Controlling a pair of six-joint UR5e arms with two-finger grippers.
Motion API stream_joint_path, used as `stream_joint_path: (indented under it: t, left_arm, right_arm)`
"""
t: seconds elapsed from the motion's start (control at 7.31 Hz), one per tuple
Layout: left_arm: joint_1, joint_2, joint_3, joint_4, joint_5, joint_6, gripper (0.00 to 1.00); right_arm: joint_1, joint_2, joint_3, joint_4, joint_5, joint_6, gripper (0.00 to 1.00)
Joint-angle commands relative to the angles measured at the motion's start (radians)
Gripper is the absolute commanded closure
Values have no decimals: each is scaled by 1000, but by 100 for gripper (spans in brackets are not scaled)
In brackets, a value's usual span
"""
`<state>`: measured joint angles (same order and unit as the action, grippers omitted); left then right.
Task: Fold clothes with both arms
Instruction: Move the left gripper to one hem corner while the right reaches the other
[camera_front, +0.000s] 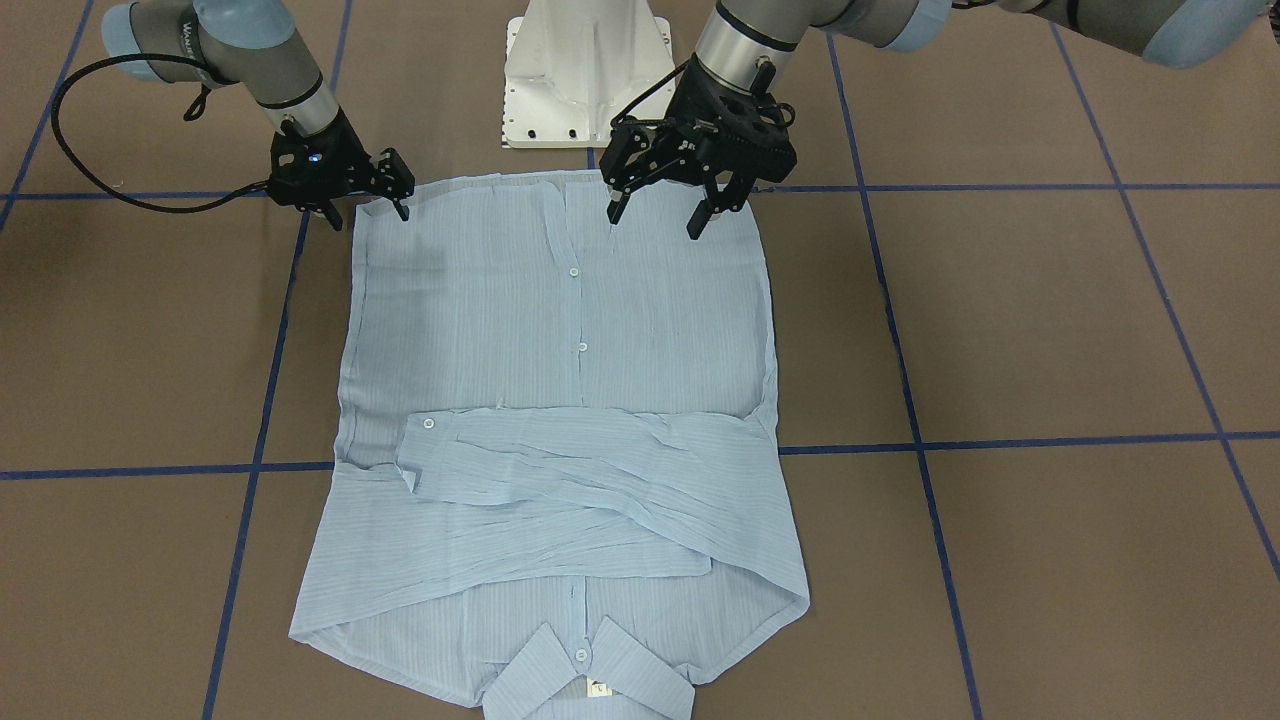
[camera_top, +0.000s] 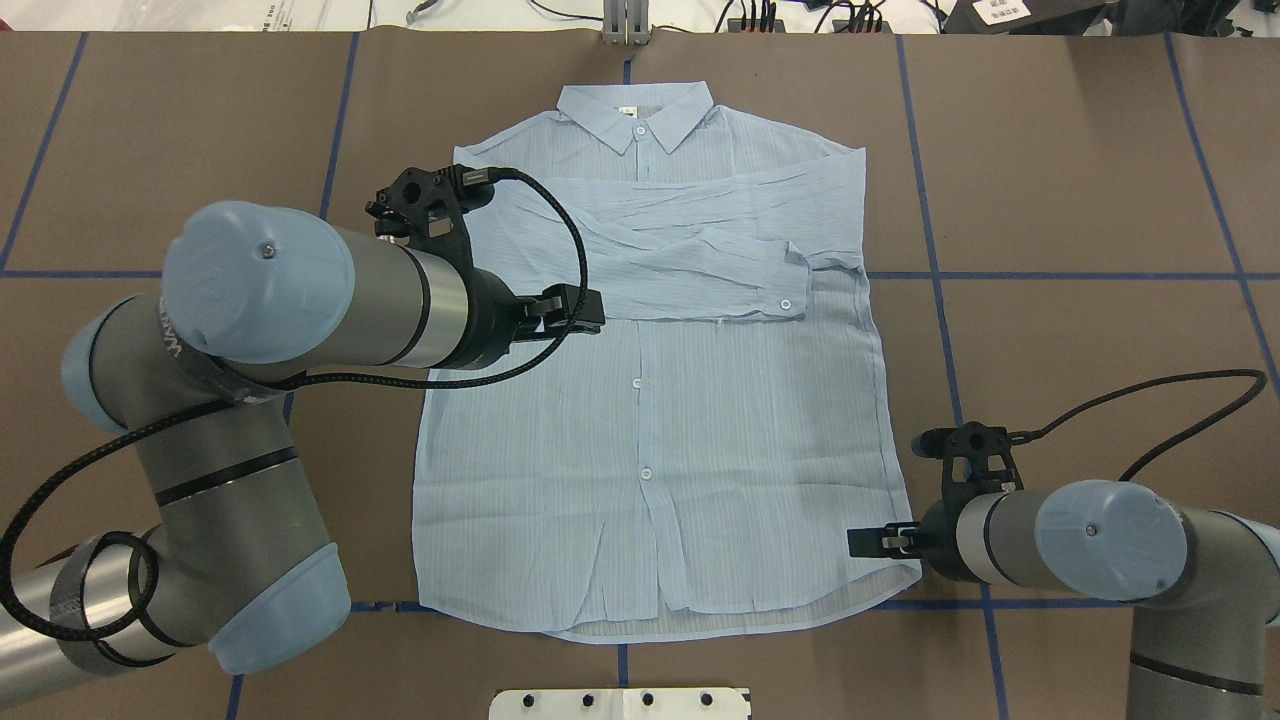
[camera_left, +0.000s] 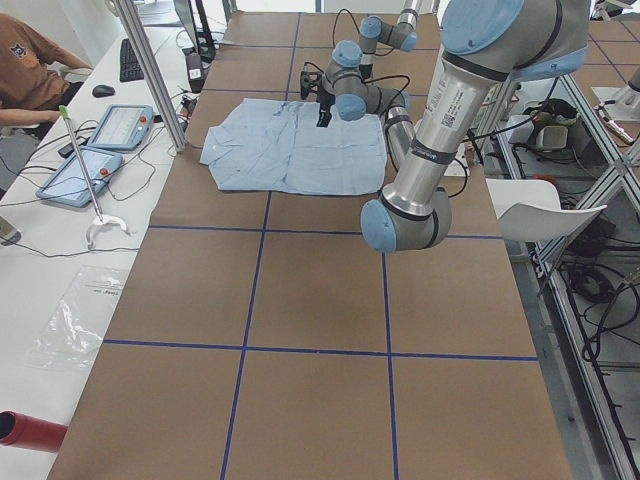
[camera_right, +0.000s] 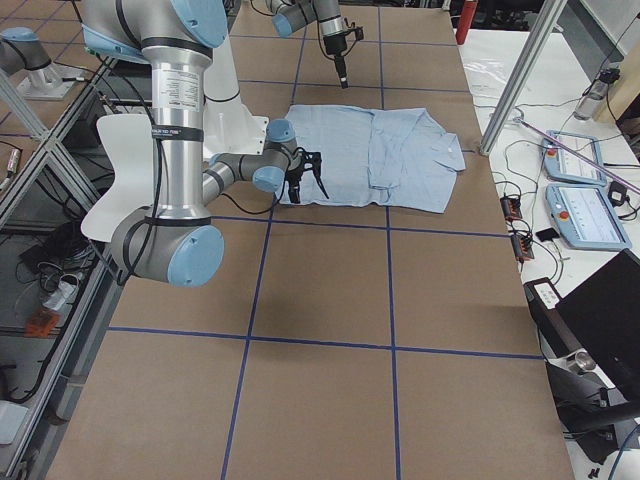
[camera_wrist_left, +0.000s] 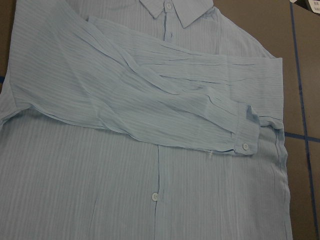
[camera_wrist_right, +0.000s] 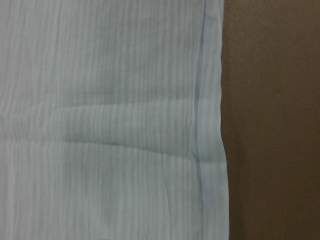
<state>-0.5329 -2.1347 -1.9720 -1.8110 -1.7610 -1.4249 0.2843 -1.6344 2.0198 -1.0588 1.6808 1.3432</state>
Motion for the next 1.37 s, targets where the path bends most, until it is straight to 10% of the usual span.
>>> stream_joint_path:
  t: [0.0,0.82,1.23]
  left_arm:
    - [1,8,5,-5,0,3,0]
    - [1,9,2,-8,0,3,0]
    - [1,9,-4,-8,0,-5,0]
  right_arm:
    - [9,-48,17,-1,49,5,1]
    - [26,-19,3,-16,115,5,55]
    - [47,-22,-4,-18,132,4,57]
